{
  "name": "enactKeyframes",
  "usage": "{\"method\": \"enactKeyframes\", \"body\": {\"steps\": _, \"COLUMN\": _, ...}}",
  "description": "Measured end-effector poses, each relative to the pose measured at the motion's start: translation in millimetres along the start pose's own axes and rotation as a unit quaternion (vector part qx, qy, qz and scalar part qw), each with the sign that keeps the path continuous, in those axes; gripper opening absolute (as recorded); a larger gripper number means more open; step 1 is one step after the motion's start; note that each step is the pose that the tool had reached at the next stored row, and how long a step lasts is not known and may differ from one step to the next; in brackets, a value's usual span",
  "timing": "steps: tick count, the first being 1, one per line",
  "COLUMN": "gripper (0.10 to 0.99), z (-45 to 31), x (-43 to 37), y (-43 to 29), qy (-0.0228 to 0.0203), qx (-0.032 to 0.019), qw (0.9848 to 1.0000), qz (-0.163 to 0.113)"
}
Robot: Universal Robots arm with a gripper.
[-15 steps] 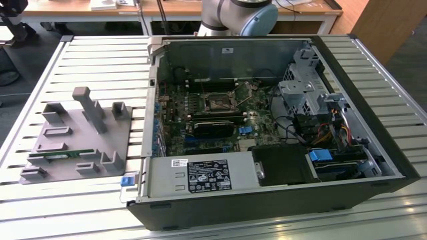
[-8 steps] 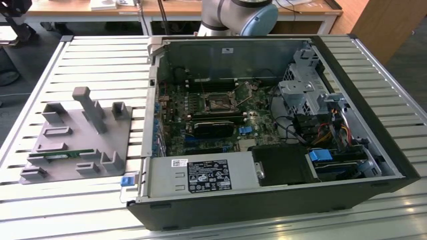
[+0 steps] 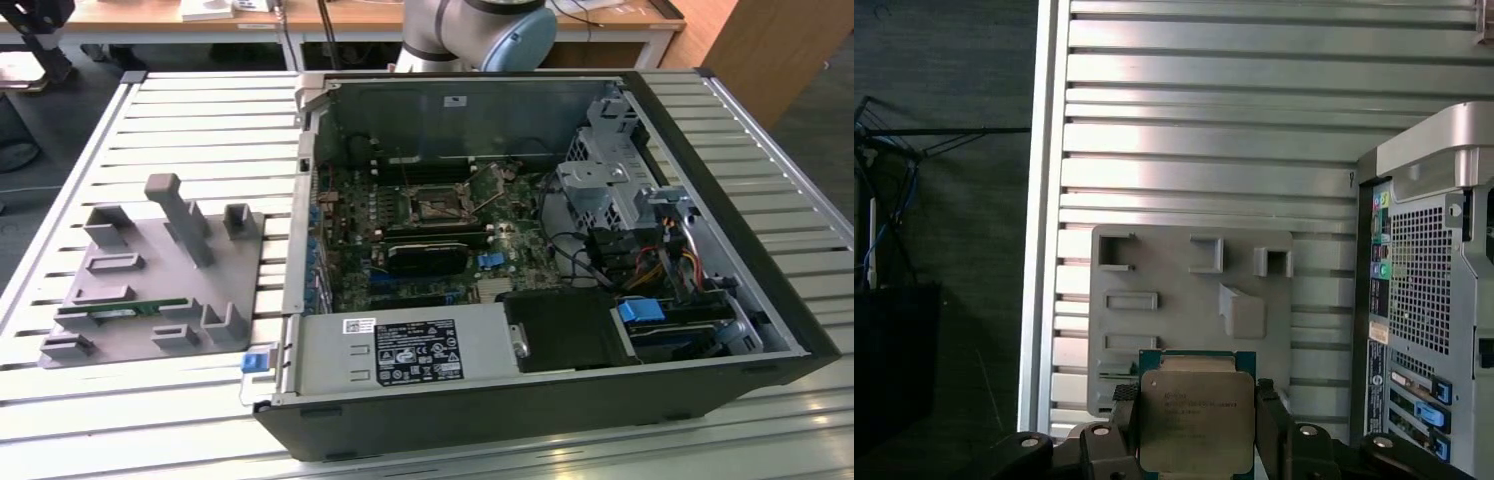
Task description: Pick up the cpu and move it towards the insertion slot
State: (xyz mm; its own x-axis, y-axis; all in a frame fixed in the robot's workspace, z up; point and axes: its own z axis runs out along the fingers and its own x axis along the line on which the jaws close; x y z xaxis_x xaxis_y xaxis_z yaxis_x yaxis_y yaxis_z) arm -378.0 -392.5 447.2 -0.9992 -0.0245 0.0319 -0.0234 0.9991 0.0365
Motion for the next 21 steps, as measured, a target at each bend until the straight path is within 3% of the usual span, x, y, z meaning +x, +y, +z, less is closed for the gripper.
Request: {"method": "enactKeyframes", "body": {"steps": 21, "gripper": 0.545, "z": -1.1, "x": -16.8, "y": -0.4, "qy": 0.0052, "qx": -0.0001, "qw": 1.0, "qz": 0.0}}
